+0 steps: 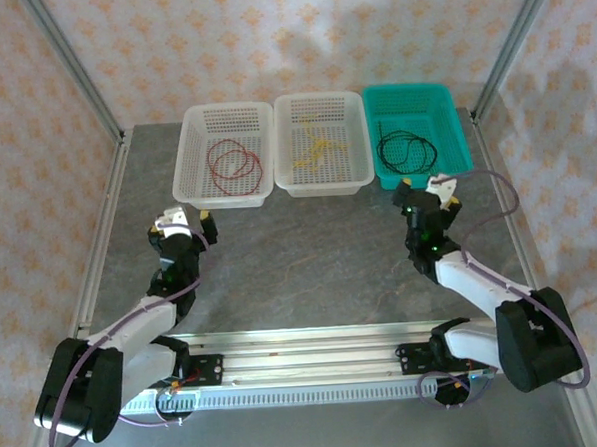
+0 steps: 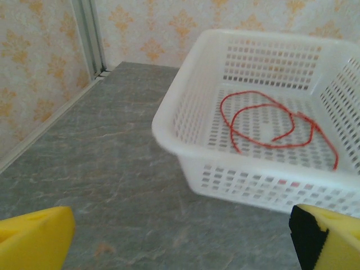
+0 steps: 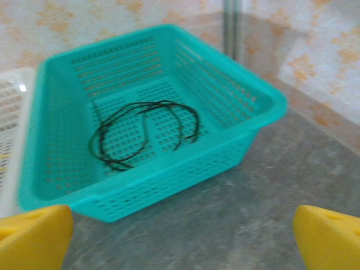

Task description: Untangle the cables

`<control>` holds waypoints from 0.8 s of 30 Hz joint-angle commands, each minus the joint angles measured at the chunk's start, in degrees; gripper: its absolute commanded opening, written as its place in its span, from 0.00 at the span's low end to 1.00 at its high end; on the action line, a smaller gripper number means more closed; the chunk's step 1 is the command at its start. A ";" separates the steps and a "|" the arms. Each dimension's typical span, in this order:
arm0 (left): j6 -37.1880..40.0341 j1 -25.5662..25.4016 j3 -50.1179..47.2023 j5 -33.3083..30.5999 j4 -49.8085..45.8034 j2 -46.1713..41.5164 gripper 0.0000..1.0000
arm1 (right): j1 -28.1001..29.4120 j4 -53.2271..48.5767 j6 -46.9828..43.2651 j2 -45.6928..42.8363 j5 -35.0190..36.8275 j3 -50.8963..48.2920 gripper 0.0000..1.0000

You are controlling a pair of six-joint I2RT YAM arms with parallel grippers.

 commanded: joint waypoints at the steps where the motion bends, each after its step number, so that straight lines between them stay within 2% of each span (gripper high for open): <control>1: 5.97 0.65 -3.43 -2.33 12.25 1.40 0.99 | -1.79 6.96 -3.83 -0.07 0.92 -2.12 1.00; 6: 6.47 1.79 -2.70 -1.07 14.80 6.84 1.00 | -3.35 15.72 -7.36 4.41 -0.67 -6.42 1.00; 8: 7.18 2.45 -3.86 -1.17 21.91 9.36 1.00 | -4.30 20.50 -5.21 6.27 -0.88 -8.03 1.00; 10: 7.49 3.56 -3.21 0.74 23.54 11.12 1.00 | -5.73 25.18 -4.33 7.46 -5.52 -9.93 1.00; 14: 7.61 6.31 -4.22 6.66 33.90 15.75 1.00 | -6.26 28.07 -7.52 11.75 -8.12 -9.07 1.00; 17: 4.88 9.36 -4.76 11.53 40.87 20.23 1.00 | -7.24 31.02 -9.47 13.88 -11.68 -8.68 1.00; 18: 4.32 9.76 -4.81 11.60 41.61 22.09 1.00 | -7.38 32.24 -10.67 14.43 -12.47 -8.66 1.00; 21: 4.24 10.49 -6.28 12.28 52.01 28.58 1.00 | -8.51 36.52 -12.44 16.19 -15.53 -9.38 1.00; 24: 4.44 10.58 -6.96 13.47 52.56 28.43 1.00 | -10.49 39.41 -11.31 17.24 -19.78 -10.75 1.00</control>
